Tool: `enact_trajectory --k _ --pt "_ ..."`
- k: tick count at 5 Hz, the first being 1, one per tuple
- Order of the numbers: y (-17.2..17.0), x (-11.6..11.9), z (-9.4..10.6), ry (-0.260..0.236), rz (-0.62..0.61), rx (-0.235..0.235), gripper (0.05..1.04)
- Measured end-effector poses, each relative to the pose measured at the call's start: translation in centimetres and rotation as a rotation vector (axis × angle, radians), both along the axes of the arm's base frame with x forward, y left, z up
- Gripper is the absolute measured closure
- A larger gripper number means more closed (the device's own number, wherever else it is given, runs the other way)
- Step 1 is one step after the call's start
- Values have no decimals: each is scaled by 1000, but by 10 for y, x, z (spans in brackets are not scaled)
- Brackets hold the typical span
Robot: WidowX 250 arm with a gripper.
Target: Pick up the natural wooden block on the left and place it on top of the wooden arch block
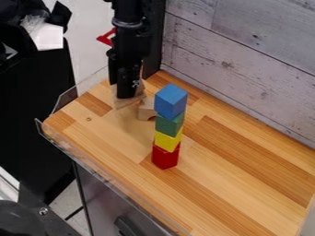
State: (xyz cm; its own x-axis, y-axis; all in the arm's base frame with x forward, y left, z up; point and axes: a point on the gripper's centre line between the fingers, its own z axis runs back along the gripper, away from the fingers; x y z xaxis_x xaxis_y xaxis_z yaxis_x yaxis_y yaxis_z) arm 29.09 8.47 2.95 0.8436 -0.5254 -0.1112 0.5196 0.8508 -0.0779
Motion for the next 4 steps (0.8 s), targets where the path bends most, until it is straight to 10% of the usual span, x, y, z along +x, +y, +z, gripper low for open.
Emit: enact_trajectory --k 4 --pt "-35 19 8 -14 -256 53 520"
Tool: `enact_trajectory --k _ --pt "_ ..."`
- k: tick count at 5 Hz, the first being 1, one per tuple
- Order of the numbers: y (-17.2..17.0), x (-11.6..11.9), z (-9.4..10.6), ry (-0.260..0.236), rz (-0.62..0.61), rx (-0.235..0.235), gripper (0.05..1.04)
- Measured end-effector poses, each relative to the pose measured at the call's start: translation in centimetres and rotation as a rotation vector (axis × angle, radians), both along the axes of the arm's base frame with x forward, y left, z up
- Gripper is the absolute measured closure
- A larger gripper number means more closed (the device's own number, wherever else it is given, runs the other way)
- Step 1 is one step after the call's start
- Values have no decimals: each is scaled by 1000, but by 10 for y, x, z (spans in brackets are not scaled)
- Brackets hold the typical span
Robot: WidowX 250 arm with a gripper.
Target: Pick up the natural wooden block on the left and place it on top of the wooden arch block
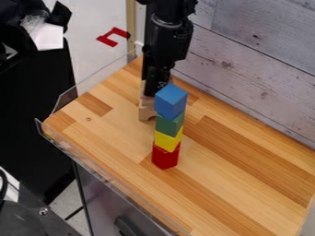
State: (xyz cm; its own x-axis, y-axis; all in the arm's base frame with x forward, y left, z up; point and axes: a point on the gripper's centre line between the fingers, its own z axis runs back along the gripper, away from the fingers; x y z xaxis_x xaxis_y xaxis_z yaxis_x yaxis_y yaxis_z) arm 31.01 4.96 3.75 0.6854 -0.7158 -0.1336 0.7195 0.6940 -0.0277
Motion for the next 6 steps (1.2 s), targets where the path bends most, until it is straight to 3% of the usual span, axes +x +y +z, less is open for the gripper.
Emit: enact_trajectory --k 1,2,3,6 --pt "5 6 -1 -35 8 5 520" --pt "10 13 -10 -31 10 20 521" --pt "13 21 -16 -25 20 28 520" --pt "27 12 -15 26 81 56 520"
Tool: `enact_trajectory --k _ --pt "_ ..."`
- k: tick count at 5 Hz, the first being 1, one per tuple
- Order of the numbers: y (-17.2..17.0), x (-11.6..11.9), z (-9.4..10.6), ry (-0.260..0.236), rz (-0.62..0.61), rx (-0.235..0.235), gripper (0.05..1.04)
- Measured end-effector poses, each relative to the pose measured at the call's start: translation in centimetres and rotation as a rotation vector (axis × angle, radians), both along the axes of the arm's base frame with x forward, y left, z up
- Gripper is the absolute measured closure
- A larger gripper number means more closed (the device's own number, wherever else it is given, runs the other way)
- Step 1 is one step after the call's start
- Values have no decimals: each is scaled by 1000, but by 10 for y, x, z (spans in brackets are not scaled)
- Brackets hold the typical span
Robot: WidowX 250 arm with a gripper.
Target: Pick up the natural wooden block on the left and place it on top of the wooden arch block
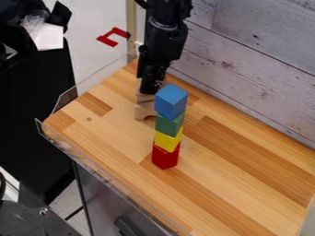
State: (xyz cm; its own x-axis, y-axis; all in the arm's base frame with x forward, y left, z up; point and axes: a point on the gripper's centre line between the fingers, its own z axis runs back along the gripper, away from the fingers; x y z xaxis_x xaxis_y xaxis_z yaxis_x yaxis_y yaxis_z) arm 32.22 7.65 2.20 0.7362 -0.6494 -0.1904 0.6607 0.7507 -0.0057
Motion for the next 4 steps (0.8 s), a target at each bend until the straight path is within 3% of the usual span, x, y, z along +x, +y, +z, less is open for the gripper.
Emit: enact_trajectory --k 4 --pt "-1 -11 -2 10 5 -4 521"
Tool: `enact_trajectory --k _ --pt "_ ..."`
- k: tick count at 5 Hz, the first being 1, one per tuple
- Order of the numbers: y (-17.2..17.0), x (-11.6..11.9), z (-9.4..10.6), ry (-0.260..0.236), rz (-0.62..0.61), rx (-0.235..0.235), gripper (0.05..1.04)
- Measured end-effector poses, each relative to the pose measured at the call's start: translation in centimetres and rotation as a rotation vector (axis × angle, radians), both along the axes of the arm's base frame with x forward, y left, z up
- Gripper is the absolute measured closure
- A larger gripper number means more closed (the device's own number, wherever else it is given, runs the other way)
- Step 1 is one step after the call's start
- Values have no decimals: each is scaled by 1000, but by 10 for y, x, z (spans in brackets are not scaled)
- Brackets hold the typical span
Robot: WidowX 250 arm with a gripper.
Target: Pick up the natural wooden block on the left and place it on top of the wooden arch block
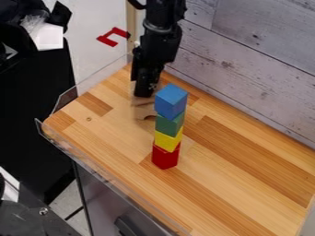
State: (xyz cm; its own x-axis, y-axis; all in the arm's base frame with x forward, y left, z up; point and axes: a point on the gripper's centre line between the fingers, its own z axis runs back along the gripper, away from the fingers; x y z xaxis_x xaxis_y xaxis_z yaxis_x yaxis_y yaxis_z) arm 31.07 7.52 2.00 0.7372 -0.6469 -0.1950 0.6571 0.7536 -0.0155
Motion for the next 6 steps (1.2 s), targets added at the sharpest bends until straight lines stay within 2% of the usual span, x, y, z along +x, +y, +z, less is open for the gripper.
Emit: enact_trajectory --k 2,4,5,6 --pt "-9 -3 -3 18 -22 10 520" --pt "-17 -4 -2 1 -45 18 520" --pt "-18 -5 -2 4 -32 25 472" --pt "-18 -6 2 19 16 33 184"
